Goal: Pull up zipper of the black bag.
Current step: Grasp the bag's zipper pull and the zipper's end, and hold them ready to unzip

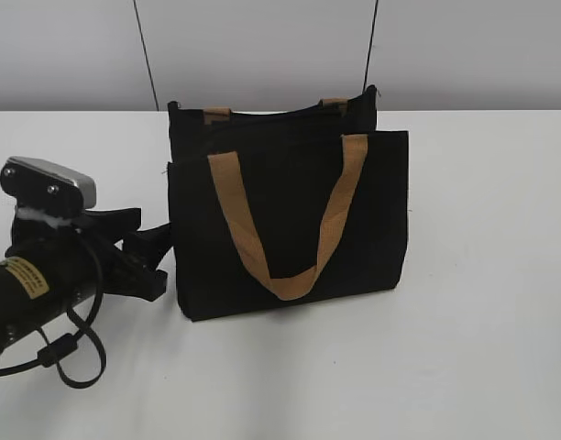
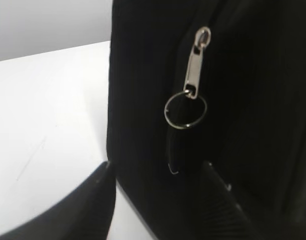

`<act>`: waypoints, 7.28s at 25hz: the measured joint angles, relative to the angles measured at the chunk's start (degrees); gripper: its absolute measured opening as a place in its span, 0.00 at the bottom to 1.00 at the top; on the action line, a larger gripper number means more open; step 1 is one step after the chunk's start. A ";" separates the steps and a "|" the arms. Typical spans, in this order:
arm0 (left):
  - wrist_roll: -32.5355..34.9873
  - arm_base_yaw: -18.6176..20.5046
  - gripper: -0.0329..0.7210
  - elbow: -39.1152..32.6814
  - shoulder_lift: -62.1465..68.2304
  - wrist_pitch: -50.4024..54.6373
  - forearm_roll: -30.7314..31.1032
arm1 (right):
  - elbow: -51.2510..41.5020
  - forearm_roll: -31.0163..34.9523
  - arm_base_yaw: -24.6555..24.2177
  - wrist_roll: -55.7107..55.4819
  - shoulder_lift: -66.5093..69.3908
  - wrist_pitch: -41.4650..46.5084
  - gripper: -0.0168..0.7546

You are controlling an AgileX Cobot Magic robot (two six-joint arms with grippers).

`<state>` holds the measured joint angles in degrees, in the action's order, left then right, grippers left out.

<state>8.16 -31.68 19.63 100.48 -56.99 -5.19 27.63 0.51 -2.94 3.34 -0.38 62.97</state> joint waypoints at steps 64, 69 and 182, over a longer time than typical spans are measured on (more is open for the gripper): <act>-1.25 0.25 0.05 5.51 -23.23 12.44 2.07 | 1.19 23.67 0.66 23.99 18.03 -8.49 0.43; -1.19 0.25 0.05 5.51 -23.66 12.81 2.20 | 1.35 38.91 4.27 41.54 29.60 -15.54 0.43; -1.08 6.43 0.04 5.51 -22.47 31.64 2.31 | 46.28 53.70 7.29 56.21 101.44 -17.59 0.02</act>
<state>7.09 -25.25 25.14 78.01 -25.35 -2.88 73.90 54.21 4.35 59.56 101.07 45.38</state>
